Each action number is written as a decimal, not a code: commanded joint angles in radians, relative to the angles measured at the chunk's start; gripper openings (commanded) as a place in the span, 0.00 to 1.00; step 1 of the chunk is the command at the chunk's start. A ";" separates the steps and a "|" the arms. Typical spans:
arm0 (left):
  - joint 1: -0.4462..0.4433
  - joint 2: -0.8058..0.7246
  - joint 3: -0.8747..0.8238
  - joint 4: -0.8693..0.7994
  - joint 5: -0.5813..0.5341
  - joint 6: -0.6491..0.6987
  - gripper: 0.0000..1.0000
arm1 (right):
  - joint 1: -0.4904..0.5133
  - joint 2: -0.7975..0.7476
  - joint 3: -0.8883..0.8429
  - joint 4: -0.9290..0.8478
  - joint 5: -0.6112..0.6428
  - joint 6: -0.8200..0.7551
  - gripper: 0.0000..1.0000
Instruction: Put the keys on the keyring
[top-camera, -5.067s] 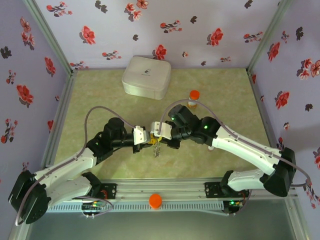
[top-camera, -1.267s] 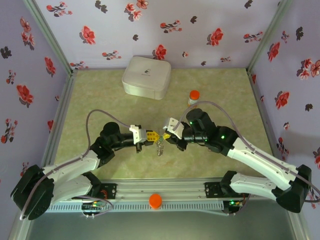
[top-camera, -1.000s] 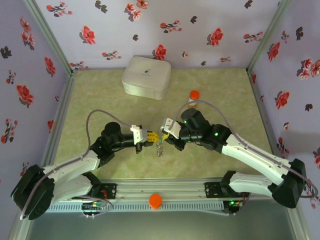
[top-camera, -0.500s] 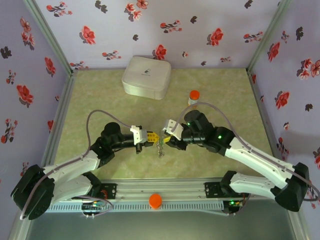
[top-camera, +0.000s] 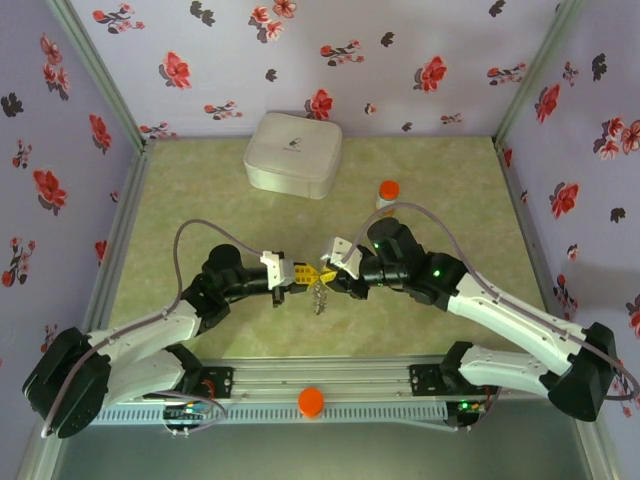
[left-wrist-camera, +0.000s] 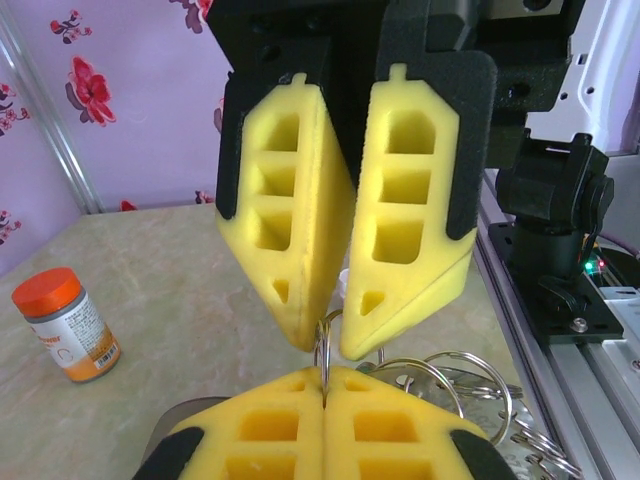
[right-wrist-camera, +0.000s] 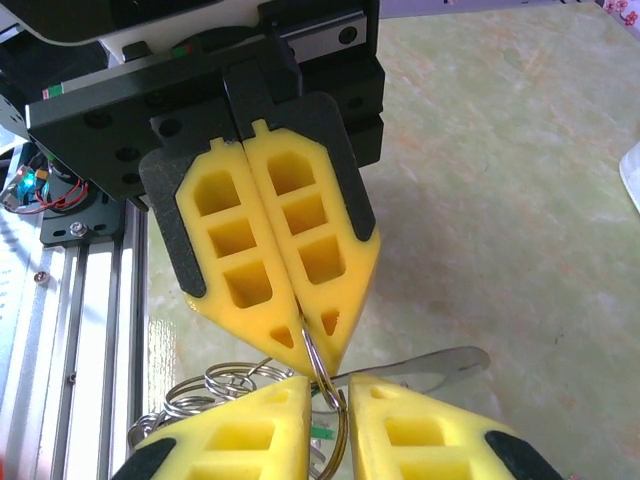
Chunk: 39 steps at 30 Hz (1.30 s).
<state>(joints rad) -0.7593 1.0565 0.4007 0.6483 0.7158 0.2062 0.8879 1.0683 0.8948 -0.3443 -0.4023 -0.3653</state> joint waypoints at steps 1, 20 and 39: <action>-0.005 -0.001 0.020 0.074 0.025 -0.019 0.00 | -0.003 0.011 -0.010 0.035 -0.034 0.001 0.15; -0.008 -0.010 0.103 -0.248 -0.047 0.141 0.14 | 0.028 0.101 0.161 -0.250 0.108 -0.117 0.00; -0.008 -0.029 0.048 -0.088 -0.056 0.078 0.00 | 0.003 0.080 0.163 -0.154 0.044 -0.079 0.19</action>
<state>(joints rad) -0.7612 1.0519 0.4728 0.4236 0.6617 0.3210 0.9222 1.2240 1.1023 -0.6090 -0.2928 -0.4973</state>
